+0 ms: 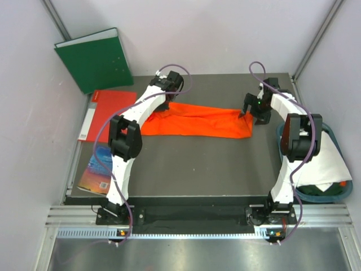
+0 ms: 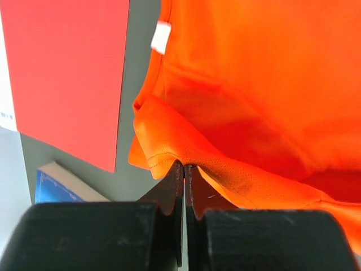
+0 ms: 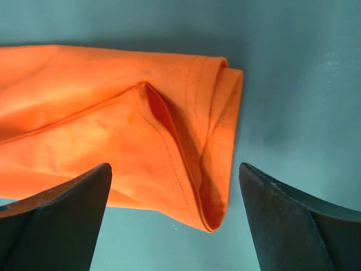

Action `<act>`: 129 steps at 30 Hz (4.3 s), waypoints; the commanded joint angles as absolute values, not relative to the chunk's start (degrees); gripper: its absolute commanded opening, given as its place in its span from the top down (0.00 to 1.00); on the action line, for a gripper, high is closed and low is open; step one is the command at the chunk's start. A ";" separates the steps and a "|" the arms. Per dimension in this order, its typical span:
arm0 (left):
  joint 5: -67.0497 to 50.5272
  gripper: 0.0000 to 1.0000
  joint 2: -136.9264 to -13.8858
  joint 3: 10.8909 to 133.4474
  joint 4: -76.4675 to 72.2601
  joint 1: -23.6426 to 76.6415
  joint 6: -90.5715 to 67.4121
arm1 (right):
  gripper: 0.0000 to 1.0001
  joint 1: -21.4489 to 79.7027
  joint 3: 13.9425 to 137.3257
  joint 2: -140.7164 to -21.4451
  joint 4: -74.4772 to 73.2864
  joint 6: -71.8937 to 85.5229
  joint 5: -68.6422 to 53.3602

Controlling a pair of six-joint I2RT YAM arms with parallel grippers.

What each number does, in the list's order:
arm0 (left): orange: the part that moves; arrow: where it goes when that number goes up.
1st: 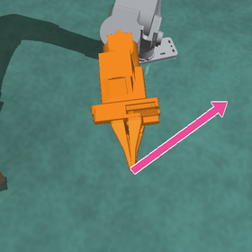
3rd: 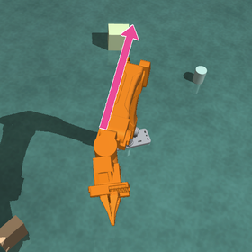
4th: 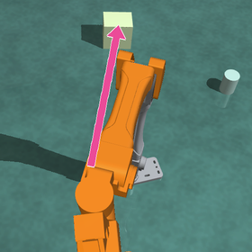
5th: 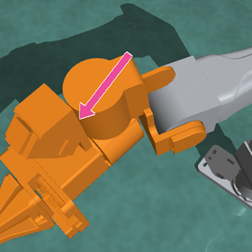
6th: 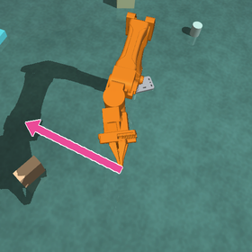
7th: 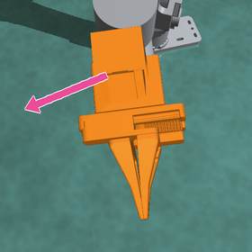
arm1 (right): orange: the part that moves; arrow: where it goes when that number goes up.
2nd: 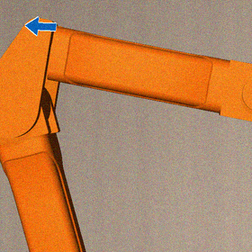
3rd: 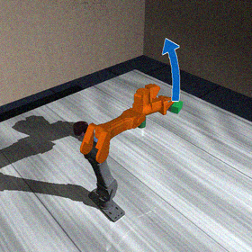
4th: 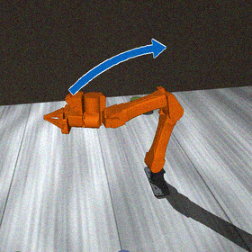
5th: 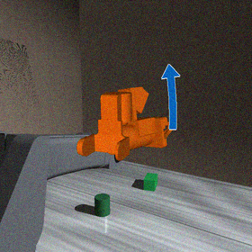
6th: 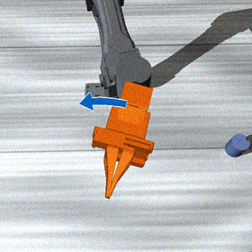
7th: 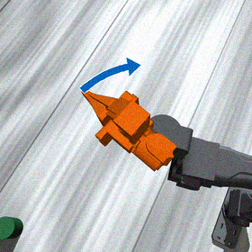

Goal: Fold and stack the t-shirts
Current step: Fold the tshirt

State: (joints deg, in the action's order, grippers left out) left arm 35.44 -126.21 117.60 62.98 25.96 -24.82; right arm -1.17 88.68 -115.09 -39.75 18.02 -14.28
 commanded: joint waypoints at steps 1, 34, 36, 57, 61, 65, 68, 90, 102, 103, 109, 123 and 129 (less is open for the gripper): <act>39.38 0.99 -130.24 124.70 60.64 25.23 -21.97 | 0.04 -0.62 86.14 -108.72 -37.79 16.70 -11.78; 5.64 0.01 -112.51 99.60 48.88 20.39 -30.84 | 0.00 10.20 107.21 -124.62 -38.06 2.99 11.60; 0.46 0.01 -109.96 93.62 44.58 19.87 -34.26 | 0.00 10.11 109.50 -126.64 -38.14 2.55 11.95; -0.53 0.01 -120.31 95.53 47.37 16.17 -46.94 | 1.00 7.82 92.38 -119.45 -40.95 3.43 7.56; 1.67 0.01 -126.02 101.06 48.86 16.00 -46.14 | 1.00 7.82 90.71 -118.30 -44.11 3.60 6.86; 3.95 0.01 -131.30 109.48 50.27 15.91 -43.51 | 1.00 8.17 87.99 -115.41 -47.54 4.22 2.74; 4.22 0.01 -136.13 115.98 51.59 15.82 -42.54 | 1.00 9.14 84.56 -111.73 -49.56 4.66 0.36; -20.74 0.01 -124.95 104.36 28.66 15.82 -40.87 | 0.39 25.58 76.37 -94.92 -59.24 9.58 1.83; -29.17 0.11 -103.27 71.55 22.60 28.19 -52.55 | 0.25 21.89 75.41 -98.26 -47.03 8.70 1.41; -30.48 0.14 -103.36 69.89 21.63 29.52 -55.52 | 0.25 21.36 75.06 -98.96 -45.98 8.70 0.45; -29.97 0.27 -104.50 66.63 18.11 39.63 -63.36 | 0.26 14.95 76.46 -100.90 -41.40 9.40 -2.89; -28.92 0.35 -113.99 70.58 26.19 48.08 -63.37 | 0.26 6.59 82.71 -101.26 -41.40 9.05 -7.29; -28.13 1.00 -115.05 69.43 26.10 48.25 -62.93 | 0.26 6.50 77.96 -98.27 -40.52 8.88 -8.00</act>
State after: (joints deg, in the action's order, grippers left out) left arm -30.24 -114.06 69.34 24.01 48.07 -63.94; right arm 6.68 80.31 -102.30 -41.93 9.08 -6.70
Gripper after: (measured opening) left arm 0.270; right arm 0.743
